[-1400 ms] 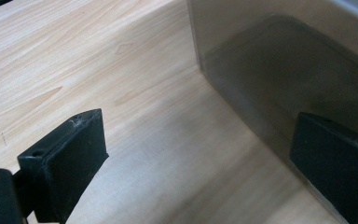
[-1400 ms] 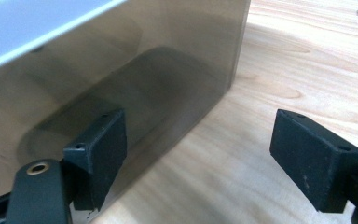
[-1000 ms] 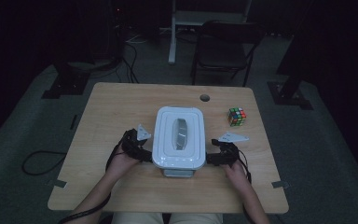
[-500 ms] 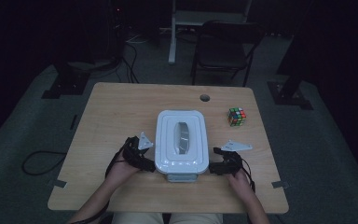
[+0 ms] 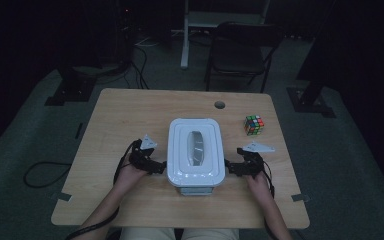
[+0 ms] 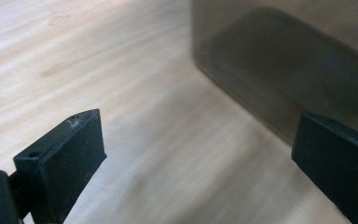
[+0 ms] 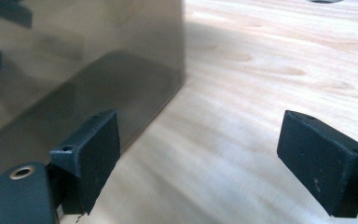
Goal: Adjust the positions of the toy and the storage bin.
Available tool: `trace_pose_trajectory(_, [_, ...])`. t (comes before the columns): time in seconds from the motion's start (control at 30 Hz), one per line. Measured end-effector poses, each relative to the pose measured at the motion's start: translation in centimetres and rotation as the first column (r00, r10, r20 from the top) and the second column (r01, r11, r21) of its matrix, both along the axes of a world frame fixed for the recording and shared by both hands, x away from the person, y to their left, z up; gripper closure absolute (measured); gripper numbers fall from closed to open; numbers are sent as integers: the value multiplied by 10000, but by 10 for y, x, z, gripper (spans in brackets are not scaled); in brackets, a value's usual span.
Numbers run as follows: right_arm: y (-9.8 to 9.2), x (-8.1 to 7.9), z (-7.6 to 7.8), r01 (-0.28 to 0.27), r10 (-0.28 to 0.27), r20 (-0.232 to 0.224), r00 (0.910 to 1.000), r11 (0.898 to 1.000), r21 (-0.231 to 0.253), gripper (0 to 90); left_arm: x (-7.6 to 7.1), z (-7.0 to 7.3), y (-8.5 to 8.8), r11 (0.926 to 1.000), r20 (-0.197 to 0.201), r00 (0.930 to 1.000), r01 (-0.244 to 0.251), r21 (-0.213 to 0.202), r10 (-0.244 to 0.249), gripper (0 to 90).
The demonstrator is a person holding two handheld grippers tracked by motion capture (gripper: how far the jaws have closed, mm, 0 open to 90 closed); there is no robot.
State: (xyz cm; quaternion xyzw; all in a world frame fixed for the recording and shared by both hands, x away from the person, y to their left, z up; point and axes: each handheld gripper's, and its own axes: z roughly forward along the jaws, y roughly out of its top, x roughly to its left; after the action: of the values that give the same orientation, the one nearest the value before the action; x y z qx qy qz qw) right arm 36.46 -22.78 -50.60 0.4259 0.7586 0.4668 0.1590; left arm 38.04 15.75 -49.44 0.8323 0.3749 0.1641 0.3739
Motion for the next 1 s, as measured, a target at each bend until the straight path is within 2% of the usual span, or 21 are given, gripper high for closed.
trace_pose_trajectory(0.07, [0, 7, 0, -7, 9, -115, 9999, 9998, 202, 131, 5, 3, 0, 9999, -14, 9999, -124, -118, 124, 33])
trace_pose_trajectory(0.17, [5, 14, -1, -41, 44, -154, 9999, 9999, 167, 130, 11, 8, -4, 9999, 103, 9999, -97, -110, 98, 33])
trace_pose_trajectory(0.23, [9, 18, -2, -138, 142, -233, 9996, 9998, 165, 129, 13, 12, -7, 9995, 48, 10000, 14, -315, -12, 33])
trace_pose_trajectory(0.37, [14, 19, 1, -293, 297, -199, 9994, 9994, 157, 137, 13, 16, -11, 9999, 227, 9997, 55, 133, -58, 33])
trace_pose_trajectory(0.43, [13, 20, 4, -360, 374, -336, 9987, 9985, 412, 137, 13, 17, -12, 9999, 138, 9999, 102, 99, -104, 33])
trace_pose_trajectory(0.5, [12, 18, 5, -441, 458, -279, 9986, 9974, 574, 162, 10, 18, -14, 9994, 218, 9995, 204, 267, -210, 34])
trace_pose_trajectory(0.57, [13, 16, 6, -508, 517, -213, 9984, 9979, 397, 168, 7, 21, -16, 9989, 277, 9993, 251, 408, -262, 34])
trace_pose_trajectory(0.7, [14, 10, 6, -756, 767, -345, 9965, 9965, 345, 180, 1, 23, -17, 9972, 344, 9987, 349, 656, -372, 34])
trace_pose_trajectory(0.9, [13, -4, 7, -1016, 1022, -330, 9942, 9946, 205, 180, -10, 24, -17, 9967, 296, 9981, 513, 636, -533, 34])
trace_pose_trajectory(1.0, [12, -16, 8, -1081, 1083, -328, 9936, 9941, 67, 180, -23, 24, -19, 9949, 332, 9966, 731, 696, -756, 34])
